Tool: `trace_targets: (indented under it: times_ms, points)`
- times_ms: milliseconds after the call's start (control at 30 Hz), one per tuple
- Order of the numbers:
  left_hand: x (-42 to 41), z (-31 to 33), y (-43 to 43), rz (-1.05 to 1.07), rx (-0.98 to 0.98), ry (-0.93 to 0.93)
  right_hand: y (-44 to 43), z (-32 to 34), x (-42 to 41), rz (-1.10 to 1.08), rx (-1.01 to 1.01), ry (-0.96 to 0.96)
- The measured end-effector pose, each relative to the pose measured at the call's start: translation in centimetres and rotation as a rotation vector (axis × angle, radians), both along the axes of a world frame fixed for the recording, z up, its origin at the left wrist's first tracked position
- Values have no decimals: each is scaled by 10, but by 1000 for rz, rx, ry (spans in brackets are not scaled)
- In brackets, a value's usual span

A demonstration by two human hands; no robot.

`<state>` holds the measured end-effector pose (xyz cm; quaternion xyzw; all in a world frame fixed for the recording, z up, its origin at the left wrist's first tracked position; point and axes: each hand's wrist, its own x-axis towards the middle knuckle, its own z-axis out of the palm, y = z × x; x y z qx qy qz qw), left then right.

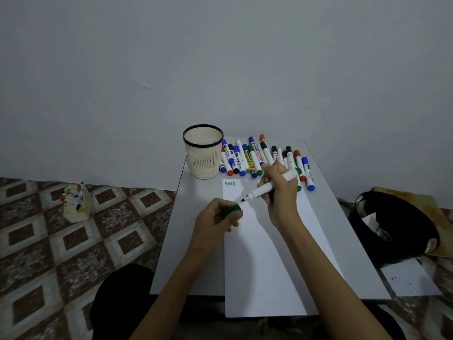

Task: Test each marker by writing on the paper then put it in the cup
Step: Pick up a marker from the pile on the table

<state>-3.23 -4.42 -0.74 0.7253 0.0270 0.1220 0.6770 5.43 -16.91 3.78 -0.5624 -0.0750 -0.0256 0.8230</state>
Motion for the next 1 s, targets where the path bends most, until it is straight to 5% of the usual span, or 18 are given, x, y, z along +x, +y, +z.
trace_targets:
  times_ms: [567, 767, 1000]
  points:
    - [-6, 9, -8, 91, 193, -178, 17, -15, -28, 42, 123, 194]
    - [-4, 6, -9, 242, 499, -364, 25, -12, -34, -45, 230, 341]
    - [-3, 4, 9, 120, 666, -381, 21, -28, -35, 31, 199, 502]
